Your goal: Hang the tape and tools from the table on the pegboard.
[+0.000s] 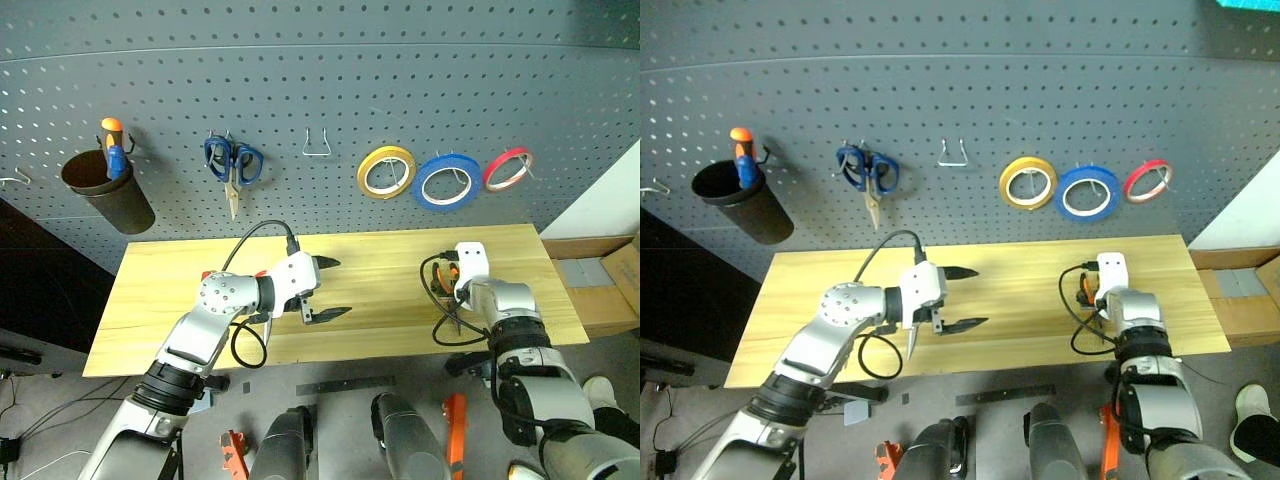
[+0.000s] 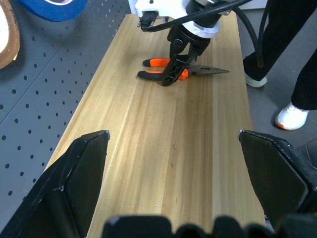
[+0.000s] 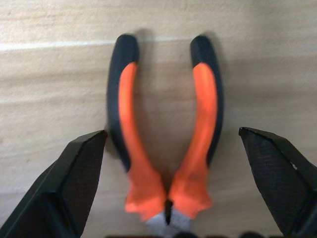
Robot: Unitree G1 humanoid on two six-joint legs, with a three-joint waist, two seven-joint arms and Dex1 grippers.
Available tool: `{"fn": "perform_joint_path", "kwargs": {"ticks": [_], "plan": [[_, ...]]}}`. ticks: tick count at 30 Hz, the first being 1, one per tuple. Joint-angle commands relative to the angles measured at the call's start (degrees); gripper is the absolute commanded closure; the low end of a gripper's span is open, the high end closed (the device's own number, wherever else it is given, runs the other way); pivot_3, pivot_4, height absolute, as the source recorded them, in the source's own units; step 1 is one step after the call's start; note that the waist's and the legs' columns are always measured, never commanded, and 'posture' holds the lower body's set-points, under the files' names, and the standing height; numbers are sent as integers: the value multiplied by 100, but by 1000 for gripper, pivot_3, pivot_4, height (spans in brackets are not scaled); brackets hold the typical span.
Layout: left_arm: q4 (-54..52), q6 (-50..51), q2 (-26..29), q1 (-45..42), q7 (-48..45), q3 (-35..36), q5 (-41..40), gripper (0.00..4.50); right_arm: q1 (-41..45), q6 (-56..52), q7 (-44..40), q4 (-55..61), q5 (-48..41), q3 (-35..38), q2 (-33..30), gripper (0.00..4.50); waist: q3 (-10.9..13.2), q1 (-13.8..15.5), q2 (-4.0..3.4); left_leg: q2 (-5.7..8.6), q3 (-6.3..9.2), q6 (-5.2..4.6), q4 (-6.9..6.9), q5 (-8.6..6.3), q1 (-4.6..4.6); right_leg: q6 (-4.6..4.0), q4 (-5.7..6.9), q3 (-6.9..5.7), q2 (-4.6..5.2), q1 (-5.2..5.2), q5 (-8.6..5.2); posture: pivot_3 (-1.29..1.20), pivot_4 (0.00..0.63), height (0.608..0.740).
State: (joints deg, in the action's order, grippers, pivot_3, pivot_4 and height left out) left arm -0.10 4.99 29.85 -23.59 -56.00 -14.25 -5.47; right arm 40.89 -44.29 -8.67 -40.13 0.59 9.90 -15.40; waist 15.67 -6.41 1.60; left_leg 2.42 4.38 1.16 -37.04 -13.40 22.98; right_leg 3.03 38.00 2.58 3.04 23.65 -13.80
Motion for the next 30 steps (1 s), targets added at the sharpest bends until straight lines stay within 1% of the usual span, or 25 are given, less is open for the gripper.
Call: {"fn": "perform_joint_path", "kwargs": {"ticks": [1,3,4,5,8,9,14,17,19,21,23,26,28,30], "plan": [[-200,-14,-30,51,64,52,-37,0,105,189,-4,-483,-10,-77,-82,77,-8,-1,-1,0,0,0,-1,0,-1,0,1,0,0,-1,0,-118,197,740],[-218,32,-37,85,88,78,-76,0,159,231,-47,-637,1,-136,-93,77,-31,-1,-1,-1,0,0,-1,0,-3,0,1,0,-1,-2,0,-116,195,740],[-224,62,-50,106,127,127,-110,0,170,237,-43,-654,-2,-156,-72,454,-39,-2,-2,0,0,0,-1,0,-4,0,1,0,-1,-4,0,-115,193,740],[-232,93,-66,125,162,179,-151,0,176,241,-42,-659,-3,-173,-50,658,-45,-2,-2,0,0,0,-2,0,-5,0,1,0,-1,-6,0,-115,193,740],[-274,202,-94,184,221,328,-309,0,174,243,-10,-638,-28,-199,3,1653,-67,-1,-1,0,2,0,-4,0,-5,0,1,-1,-1,-7,0,-116,192,740],[-299,249,-92,222,241,405,-386,0,156,262,23,-588,-34,-210,26,1778,-74,-1,-1,0,2,0,-4,0,-5,0,1,-1,-1,-7,0,-116,190,740],[-510,571,-67,402,318,683,-686,0,37,224,93,-89,-79,-247,103,1780,-80,-3,-2,-1,3,0,-2,0,-5,0,1,-2,-1,-6,0,-117,192,740],[-746,843,49,650,441,1089,-955,0,-419,-480,-6,1926,-236,-398,298,1780,-80,-6,-3,-2,1,0,0,0,-4,0,1,1,-1,-3,0,-112,195,740],[-858,981,72,755,543,1279,-1083,0,-709,-956,-31,3024,-330,-514,423,1780,-79,-17,-4,-8,0,1,2,-1,7,0,8,4,-1,16,0,-112,196,740],[-1035,1171,109,956,665,1584,-1305,0,-1129,-1627,15,4670,-472,-830,687,1780,-80,-15,-5,-8,-1,1,3,0,19,0,17,5,-1,36,0,-116,198,740],[-1167,1277,146,1136,739,1816,-1447,0,-1392,-2182,118,5847,-582,-1052,988,1780,-82,-12,-7,-12,8,2,1,0,35,0,18,1,1,50,0,-116,198,740],[-1203,1152,100,1328,907,2108,-1525,0,-1456,-2450,233,6856,-580,-1514,1234,1780,-84,2,-8,-17,14,4,3,0,35,0,14,-3,3,52,0,-121,200,740],[-1156,978,-28,1364,1118,2315,-1571,0,-1247,-2256,230,7153,-578,-1801,1357,1780,-84,15,-7,-13,15,12,-1,5,36,-4,11,-5,3,49,3,-118,199,740],[-1200,987,-81,1367,1206,2448,-1692,0,-854,-1942,234,7162,-532,-1947,1403,1780,-85,40,-6,-8,13,17,-7,9,36,-5,6,-5,3,47,4,-111,198,740]]}}
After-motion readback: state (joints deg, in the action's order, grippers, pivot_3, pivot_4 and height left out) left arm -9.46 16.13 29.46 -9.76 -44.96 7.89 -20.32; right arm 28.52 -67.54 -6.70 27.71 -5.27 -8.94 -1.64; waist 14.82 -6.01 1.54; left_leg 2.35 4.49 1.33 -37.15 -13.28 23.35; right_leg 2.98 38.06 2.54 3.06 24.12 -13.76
